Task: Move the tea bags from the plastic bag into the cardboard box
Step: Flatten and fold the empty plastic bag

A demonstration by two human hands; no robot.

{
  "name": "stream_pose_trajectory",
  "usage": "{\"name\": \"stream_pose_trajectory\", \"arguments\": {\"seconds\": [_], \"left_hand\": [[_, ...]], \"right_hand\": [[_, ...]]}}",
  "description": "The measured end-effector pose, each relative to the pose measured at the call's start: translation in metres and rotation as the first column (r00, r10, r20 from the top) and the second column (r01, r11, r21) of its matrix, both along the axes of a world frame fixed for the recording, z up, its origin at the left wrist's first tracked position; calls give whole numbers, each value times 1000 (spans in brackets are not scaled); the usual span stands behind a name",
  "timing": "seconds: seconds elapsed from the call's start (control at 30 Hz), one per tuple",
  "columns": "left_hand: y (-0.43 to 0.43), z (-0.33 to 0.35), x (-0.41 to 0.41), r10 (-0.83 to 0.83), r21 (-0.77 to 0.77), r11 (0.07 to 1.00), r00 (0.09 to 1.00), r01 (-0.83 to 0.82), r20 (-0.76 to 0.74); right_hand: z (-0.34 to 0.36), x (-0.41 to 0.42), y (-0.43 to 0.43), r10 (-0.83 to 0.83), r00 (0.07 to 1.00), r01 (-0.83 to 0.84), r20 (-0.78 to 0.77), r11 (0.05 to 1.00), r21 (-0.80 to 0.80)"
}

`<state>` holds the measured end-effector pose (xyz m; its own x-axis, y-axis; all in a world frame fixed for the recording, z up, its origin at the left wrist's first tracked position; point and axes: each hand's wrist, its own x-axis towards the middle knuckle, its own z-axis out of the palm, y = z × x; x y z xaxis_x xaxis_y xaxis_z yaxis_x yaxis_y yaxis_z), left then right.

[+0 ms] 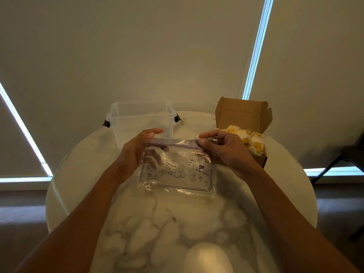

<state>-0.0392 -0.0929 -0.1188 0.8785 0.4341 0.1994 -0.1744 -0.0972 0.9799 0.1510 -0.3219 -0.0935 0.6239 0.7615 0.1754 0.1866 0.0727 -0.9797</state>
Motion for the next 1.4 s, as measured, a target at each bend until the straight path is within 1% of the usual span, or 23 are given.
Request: {"name": "stream_pose_trajectory", "arguments": {"seconds": [0.07,0.13,0.27,0.4,0.5,0.57,0.63,0.7,0.83,0.9,0.97,1.07,1.13,1.2,1.23,1.3,1.4], "left_hand": [[-2,0,2,55,71,996,995,-49,-82],[-2,-1,3,102,150,985,988,-85,-114],[-1,-1,2,206,151,969,977,-197,-50],[1,-3,2,263,169,951,965,-260,3],[2,-2,1,215,124,969,977,-215,14],[3,-2,1,145,91,986,989,-143,-18],[3,-3,1,78,61,995,995,-74,-57],[4,-5,2,45,55,998,997,-42,-58],[9,-7,2,109,71,992,994,-109,7],[12,-8,2,133,98,986,991,-135,26],[12,-10,3,144,115,982,989,-147,39],[12,-11,4,123,111,986,991,-127,45],[14,-9,3,52,71,996,998,-55,36],[14,-8,1,-10,57,998,1000,9,20],[13,-7,1,-12,71,997,1000,12,0],[13,-8,0,29,148,989,998,-20,-64],[15,-13,0,60,258,966,984,-16,-165]], "right_hand": [[-1,0,-1,-1,1000,1,14,1000,10],[0,0,-2,4,1000,-4,26,1000,6],[1,3,-1,57,998,-57,18,998,-27],[-2,5,-1,83,995,-81,50,996,-47],[-2,6,-1,90,996,-90,-4,996,-12],[-2,6,-1,82,996,-83,-23,997,-8],[-2,7,-1,83,994,-83,-76,997,7],[-2,9,-2,99,987,-98,-128,995,17],[-2,9,-4,206,970,-210,-127,978,-14],[0,9,-5,254,949,-258,-184,966,6],[0,9,-3,262,938,-263,-227,964,26],[-3,11,0,200,962,-203,-185,979,2],[-6,12,0,150,983,-155,-106,987,-33],[-8,13,-1,129,990,-133,-63,989,-67],[-7,14,-2,132,990,-136,-55,988,-74],[-6,14,-4,137,990,-139,-28,986,-88],[-5,13,-5,130,991,-124,40,983,-137]]}}
